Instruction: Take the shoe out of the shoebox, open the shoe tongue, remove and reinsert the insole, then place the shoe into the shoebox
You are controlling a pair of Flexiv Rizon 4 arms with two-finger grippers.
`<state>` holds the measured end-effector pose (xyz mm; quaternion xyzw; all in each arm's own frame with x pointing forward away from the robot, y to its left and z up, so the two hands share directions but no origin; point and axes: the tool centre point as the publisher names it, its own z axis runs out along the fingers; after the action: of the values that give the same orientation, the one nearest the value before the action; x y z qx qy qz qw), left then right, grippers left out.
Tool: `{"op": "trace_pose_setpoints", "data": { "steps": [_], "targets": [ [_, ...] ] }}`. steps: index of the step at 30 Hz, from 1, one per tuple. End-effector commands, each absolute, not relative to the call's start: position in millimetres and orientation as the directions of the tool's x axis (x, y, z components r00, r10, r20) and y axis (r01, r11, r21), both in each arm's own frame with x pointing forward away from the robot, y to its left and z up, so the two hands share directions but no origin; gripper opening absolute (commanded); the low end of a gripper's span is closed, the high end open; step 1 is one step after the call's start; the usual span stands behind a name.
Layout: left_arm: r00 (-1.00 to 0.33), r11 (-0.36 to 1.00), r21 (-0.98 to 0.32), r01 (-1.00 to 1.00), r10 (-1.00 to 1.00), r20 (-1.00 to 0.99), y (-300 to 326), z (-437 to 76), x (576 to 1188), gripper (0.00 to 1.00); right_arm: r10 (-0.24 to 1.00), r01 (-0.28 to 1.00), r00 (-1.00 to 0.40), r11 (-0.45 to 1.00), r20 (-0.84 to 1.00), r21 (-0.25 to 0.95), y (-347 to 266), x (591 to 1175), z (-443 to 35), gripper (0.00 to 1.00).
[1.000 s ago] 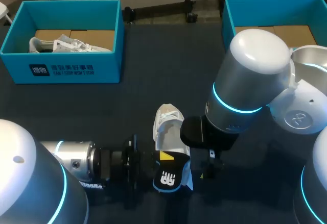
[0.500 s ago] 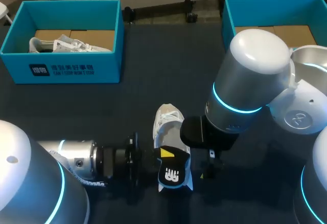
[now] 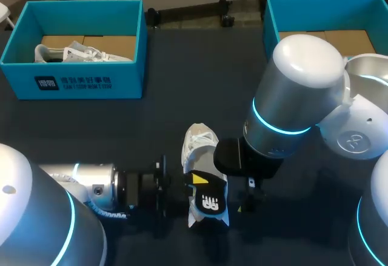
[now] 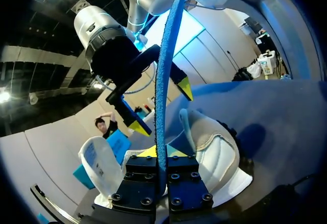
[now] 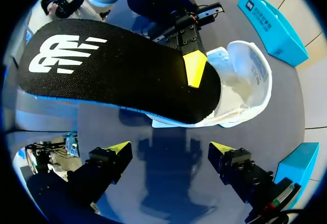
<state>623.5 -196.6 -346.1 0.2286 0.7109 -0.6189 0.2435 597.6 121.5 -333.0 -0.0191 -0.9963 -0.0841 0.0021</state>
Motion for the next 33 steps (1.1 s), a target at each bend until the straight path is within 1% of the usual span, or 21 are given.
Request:
{"op": "trace_pose_setpoints", "data": {
  "steps": [1,3,4,5,8,12,14,15,20,33],
  "targets": [
    [-0.776,0.131,-0.768,0.627,0.029,-0.629,-197,-345,625,0.0,0.039,0.039,-0.999,0.985,0.007,0.169,122,597,-335,1.0],
    [-0.776,0.127,-0.768,0.628,0.03,-0.63,-195,-343,624,0.01,0.039,0.039,-0.999,0.985,0.007,0.169,122,597,-335,1.0],
    [-0.776,0.126,-0.767,0.629,0.031,-0.63,-195,-343,623,0.1,0.039,0.039,-0.999,0.985,0.007,0.169,122,597,-335,1.0],
    [-0.775,0.124,-0.767,0.629,0.032,-0.631,-195,-342,623,0.15,0.039,0.039,-0.999,0.985,0.007,0.169,122,597,-335,1.0],
    [-0.774,0.125,-0.765,0.631,0.037,-0.632,-193,-342,623,0.22,0.039,0.039,-0.999,0.985,0.007,0.169,122,597,-335,1.0],
    [-0.77,0.123,-0.762,0.636,0.037,-0.637,-192,-339,623,0.23,0.039,0.039,-0.999,0.985,0.007,0.169,122,597,-335,1.0],
    [-0.767,0.118,-0.759,0.64,0.037,-0.641,-193,-336,621,0.25,0.039,0.039,-0.999,0.985,0.007,0.169,122,597,-335,1.0],
    [-0.763,0.115,-0.756,0.645,0.038,-0.645,-193,-334,620,0.29,0.039,0.039,-0.999,0.985,0.007,0.169,122,597,-335,1.0],
    [-0.749,0.111,-0.742,0.661,0.048,-0.661,-194,-326,616,0.32,0.039,0.039,-0.999,0.985,0.007,0.169,122,597,-335,1.0],
    [-0.729,0.194,-0.706,0.681,0.093,-0.678,-204,-305,616,0.32,0.039,0.039,-0.999,0.985,0.007,0.169,122,597,-335,1.0]
  ]
}}
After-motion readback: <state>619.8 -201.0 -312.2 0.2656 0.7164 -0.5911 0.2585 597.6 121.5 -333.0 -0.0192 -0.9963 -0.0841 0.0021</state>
